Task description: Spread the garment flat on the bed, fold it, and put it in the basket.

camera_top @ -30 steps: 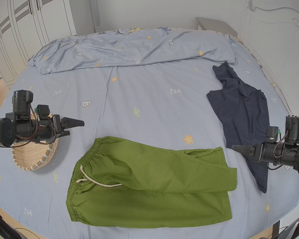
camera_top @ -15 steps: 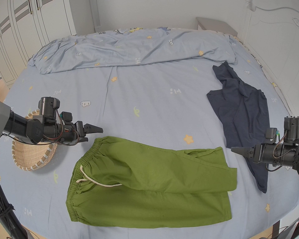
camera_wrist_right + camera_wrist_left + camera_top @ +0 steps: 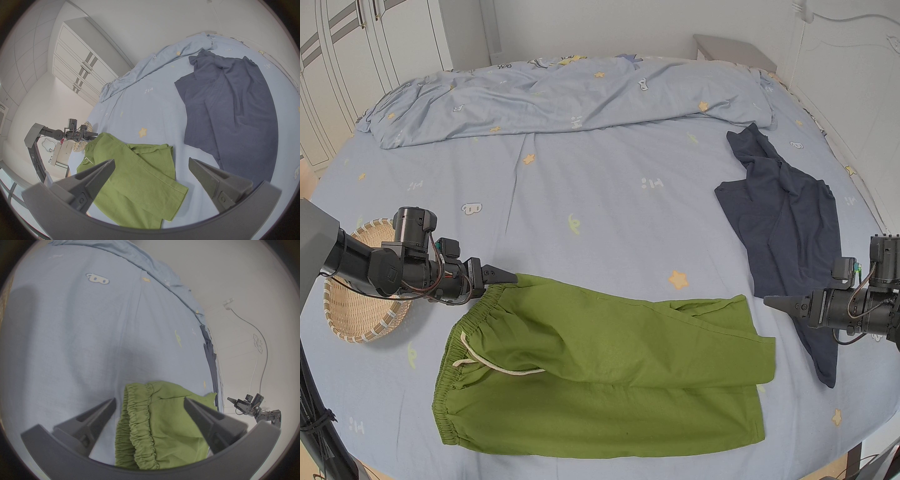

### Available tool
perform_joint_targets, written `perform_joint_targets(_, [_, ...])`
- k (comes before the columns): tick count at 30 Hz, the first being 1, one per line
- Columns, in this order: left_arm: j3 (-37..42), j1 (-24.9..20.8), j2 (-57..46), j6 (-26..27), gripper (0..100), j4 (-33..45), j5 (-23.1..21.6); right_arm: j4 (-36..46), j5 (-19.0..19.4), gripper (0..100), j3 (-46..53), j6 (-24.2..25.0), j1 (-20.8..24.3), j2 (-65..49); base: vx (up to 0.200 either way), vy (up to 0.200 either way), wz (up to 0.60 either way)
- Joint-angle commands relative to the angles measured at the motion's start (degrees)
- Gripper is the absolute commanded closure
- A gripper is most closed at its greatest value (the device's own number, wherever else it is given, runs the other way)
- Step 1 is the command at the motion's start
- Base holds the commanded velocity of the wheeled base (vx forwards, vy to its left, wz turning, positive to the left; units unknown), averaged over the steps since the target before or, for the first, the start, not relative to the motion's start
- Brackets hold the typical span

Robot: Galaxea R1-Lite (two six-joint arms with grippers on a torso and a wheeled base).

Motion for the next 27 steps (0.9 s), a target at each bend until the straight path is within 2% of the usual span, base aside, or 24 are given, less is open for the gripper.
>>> perform_joint_targets(1, [-0.1,0.0,0.4,0.0,100,0.0,0.0,0.0,0.0,0,0.1,0.0,0.1,0.0,0.000,0.000,0.00])
perform_joint_targets(16, [1.0,0.9,-3.1,0.0,100,0.0,-0.1,0.6,0.0,0,1.4,0.5,-0.6,0.1,0.000,0.000,0.00])
perform_joint_targets(20, [1.8,1.1,-5.3,-0.1,100,0.0,-0.1,0.1,0.2,0,3.6,1.8,-2.2,1.6,0.000,0.000,0.00])
perform_joint_targets(27, [1.9,1.0,-5.5,0.1,100,0.0,-0.1,-0.1,0.4,0,5.2,1.2,-2.1,6.0,0.000,0.000,0.00])
